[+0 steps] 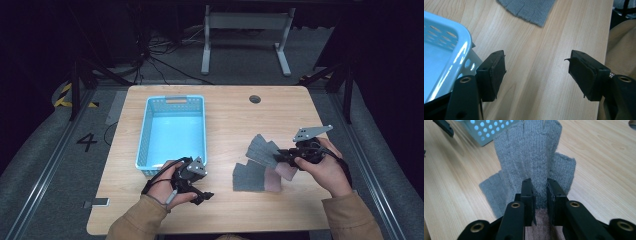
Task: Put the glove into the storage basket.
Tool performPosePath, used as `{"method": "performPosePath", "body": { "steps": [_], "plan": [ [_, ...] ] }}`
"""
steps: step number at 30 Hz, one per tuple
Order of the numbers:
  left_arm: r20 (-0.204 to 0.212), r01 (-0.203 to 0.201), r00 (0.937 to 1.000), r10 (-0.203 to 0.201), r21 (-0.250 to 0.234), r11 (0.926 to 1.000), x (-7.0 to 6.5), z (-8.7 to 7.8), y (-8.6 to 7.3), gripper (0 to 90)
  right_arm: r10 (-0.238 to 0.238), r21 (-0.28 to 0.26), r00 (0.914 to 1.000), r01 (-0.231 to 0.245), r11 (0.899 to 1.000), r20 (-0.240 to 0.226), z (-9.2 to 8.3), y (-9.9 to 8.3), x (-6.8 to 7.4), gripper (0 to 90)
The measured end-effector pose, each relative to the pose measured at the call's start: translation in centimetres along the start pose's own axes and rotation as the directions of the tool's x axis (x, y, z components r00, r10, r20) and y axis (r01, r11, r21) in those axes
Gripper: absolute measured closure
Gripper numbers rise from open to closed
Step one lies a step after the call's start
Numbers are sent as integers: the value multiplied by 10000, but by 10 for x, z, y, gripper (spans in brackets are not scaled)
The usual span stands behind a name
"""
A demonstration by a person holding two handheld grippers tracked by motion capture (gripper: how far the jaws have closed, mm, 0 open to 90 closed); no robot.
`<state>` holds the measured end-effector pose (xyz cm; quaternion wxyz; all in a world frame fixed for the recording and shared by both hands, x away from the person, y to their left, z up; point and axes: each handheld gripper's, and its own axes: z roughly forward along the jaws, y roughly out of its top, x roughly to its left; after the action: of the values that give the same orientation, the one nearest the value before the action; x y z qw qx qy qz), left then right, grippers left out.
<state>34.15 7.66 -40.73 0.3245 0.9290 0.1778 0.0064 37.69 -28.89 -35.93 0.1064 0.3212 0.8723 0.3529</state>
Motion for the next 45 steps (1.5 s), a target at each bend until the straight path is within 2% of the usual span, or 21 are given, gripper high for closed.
{"method": "performPosePath", "body": {
  "steps": [2, 3, 6, 9, 13, 18, 24, 25, 26, 27, 32, 36, 37, 39, 41, 43, 44, 45],
  "plan": [
    [31, -13, 10000, 13, 40, 10000, -1, 1, 1, 290, -20, 94, 10000, 20, 10000, -22, 3, -1, 2, 772],
    [-79, 191, 9998, -191, -84, 9998, -1, 1, 2, 288, -82, 159, 9999, 84, 9998, -95, 5, -2, 2, 770],
    [-175, 305, 9994, -308, -171, 9994, -1, 1, 3, 286, -124, 265, 9999, 127, 9996, -119, 9, -3, 4, 770],
    [-161, 333, 9993, -338, -325, 9989, -1, 2, 3, 327, -368, 467, 9987, 384, 9982, -340, 17, -4, 7, 769],
    [-288, 297, 9991, -303, -218, 9993, -3, 5, 5, 396, -634, 774, 9967, 672, 9947, -501, 27, -5, 11, 769],
    [-243, 256, 9994, -264, -318, 9992, -4, 8, 5, 454, -804, 1008, 9949, 862, 9912, -607, 33, -6, 14, 769],
    [-117, 308, 9994, -313, -436, 9986, -6, 11, 6, 503, -1219, 1358, 9880, 1341, 9816, -943, 41, -9, 22, 769],
    [-78, 386, 9992, -391, -507, 9980, -6, 12, 7, 519, -1380, 1482, 9846, 1530, 9770, -1068, 44, -10, 24, 769],
    [-56, 402, 9992, -405, -504, 9979, -6, 12, 7, 519, -1380, 1482, 9846, 1530, 9770, -1068, 44, -10, 24, 769],
    [50, 452, 9990, -450, -419, 9981, -6, 14, 6, 578, -1372, 1604, 9837, 1549, 9748, -1160, 46, -11, 24, 769],
    [170, 569, 9983, -563, -391, 9976, -6, 17, 7, 609, -1331, 1834, 9836, 1541, 9709, -1219, 54, -15, 26, 764],
    [176, 516, 9985, -510, -394, 9979, -7, 21, 9, 606, -1390, 2028, 9851, 1573, 9665, -1016, 59, -18, 28, 735],
    [55, 431, 9991, -430, -269, 9987, -7, 24, 9, 603, -1119, 2057, 9889, 1300, 9699, -974, 60, -19, 30, 691],
    [99, 381, 9992, -379, -220, 9990, -7, 26, 10, 603, -1129, 1964, 9893, 1292, 9720, -919, 59, -18, 31, 668],
    [86, 264, 9996, -262, -218, 9994, -7, 28, 12, 610, -1285, 1685, 9902, 1359, 9763, -544, 52, -17, 30, 646],
    [154, 207, 9997, -203, -239, 9995, -8, 30, 14, 614, -1126, 1454, 9929, 1172, 9824, -391, 42, -18, 27, 646],
    [154, 207, 9997, -203, -239, 9995, -8, 30, 14, 617, -1126, 1454, 9929, 1172, 9824, -391, 42, -18, 27, 646],
    [137, 196, 9997, -192, -284, 9994, -8, 32, 17, 623, -873, 1203, 9962, 875, 9889, -70, 28, -23, 20, 638]
  ]
}}
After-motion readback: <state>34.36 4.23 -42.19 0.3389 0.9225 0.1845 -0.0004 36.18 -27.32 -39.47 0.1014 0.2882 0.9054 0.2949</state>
